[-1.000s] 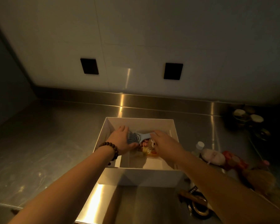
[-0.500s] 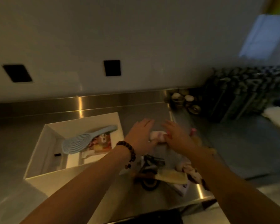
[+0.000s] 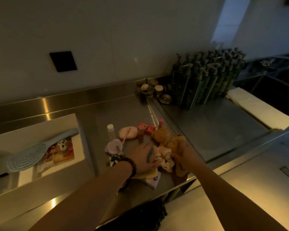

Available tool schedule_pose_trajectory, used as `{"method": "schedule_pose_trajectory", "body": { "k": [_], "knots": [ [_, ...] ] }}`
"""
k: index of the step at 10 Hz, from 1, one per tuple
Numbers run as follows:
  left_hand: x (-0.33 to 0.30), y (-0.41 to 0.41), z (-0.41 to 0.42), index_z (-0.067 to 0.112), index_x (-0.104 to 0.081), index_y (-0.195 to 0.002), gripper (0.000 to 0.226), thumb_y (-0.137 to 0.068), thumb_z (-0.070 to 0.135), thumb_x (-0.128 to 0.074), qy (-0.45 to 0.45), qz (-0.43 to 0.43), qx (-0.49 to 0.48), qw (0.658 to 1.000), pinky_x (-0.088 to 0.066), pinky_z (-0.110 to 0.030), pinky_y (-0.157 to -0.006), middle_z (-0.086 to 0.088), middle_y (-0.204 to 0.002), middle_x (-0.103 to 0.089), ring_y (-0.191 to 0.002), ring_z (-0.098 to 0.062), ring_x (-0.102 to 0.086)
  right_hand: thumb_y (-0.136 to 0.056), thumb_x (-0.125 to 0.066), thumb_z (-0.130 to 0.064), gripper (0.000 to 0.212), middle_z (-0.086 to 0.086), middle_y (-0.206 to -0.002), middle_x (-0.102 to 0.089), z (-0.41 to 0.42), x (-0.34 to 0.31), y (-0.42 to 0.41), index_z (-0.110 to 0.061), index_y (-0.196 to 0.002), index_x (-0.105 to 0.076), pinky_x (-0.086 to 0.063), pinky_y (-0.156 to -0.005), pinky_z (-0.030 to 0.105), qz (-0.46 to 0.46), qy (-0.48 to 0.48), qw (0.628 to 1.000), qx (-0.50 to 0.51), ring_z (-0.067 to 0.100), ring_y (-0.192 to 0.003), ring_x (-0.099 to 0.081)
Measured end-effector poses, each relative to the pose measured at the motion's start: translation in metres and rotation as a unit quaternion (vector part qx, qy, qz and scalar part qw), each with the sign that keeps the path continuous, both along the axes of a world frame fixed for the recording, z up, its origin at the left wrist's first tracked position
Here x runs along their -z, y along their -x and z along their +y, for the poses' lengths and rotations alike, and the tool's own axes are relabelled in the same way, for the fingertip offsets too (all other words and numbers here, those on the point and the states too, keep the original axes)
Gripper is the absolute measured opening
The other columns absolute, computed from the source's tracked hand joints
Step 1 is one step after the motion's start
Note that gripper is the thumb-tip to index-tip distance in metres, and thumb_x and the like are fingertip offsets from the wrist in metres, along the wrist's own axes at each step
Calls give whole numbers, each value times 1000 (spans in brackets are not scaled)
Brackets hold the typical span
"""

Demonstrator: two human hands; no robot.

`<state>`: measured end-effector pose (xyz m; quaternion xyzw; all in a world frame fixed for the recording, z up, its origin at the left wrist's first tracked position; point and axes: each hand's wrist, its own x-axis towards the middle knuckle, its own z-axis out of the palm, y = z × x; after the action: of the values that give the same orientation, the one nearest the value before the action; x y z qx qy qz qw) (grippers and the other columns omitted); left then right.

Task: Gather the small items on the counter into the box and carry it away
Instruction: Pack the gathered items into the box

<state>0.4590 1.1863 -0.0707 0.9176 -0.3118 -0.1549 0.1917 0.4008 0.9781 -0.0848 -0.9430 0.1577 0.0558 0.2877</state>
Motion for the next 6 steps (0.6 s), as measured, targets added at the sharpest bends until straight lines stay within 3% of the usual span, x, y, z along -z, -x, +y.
{"method": "schedule_pose_trajectory", "body": {
  "k": [1,2,3,4,5,6],
  "knots": [
    [13,-2,-9,22,-44,-120,55,-77,51,-64,33,57,-27,997,-41,-28,-77,-1,-121,-51,-96,-17,-49,-86,-62,-30,58,12,-126,-50,3,1,-5,-18,-136,-36,-44,-87,29,20,-4,1000,7,22,-105,-53],
    [13,-4,-25,25,-42,-127,58,-77,41,-67,55,99,-47,992,-43,-33,-88,3,-123,-51,-110,-18,-50,-88,-59,-20,52,12,-130,-50,1,0,-6,-14,-135,-39,-42,-89,29,-29,-19,999,-19,25,-111,-52],
    [19,-9,-35,27,-47,-118,48,-76,32,-70,69,134,-74,986,-40,-27,-75,6,-110,-55,-95,-11,-51,-86,-61,-18,50,10,-130,-48,-1,-2,-3,-14,-132,-43,-42,-93,30,-72,-36,997,-10,24,-113,-51],
    [16,-8,-42,20,-51,-116,37,-81,23,-64,94,147,-98,980,-42,-25,-71,1,-109,-57,-88,-11,-50,-83,-64,-26,55,0,-122,-48,-2,-5,0,-26,-133,-39,-45,-85,28,-80,-23,996,23,13,-100,-51],
    [12,-13,-36,24,-52,-108,29,-81,23,-64,140,164,-105,971,-45,-18,-55,4,-97,-59,-77,-8,-57,-83,-64,-29,49,-5,-116,-51,-4,-12,4,-31,-127,-42,-51,-82,29,-128,-64,989,23,11,-98,-56],
    [-8,-24,-24,34,-54,-94,21,-78,30,-66,187,155,-93,966,-46,-18,-59,9,-90,-58,-77,-6,-58,-81,-65,-28,46,-3,-114,-54,0,-28,8,-34,-120,-43,-53,-83,32,-173,-96,980,34,12,-98,-58]
  ]
}}
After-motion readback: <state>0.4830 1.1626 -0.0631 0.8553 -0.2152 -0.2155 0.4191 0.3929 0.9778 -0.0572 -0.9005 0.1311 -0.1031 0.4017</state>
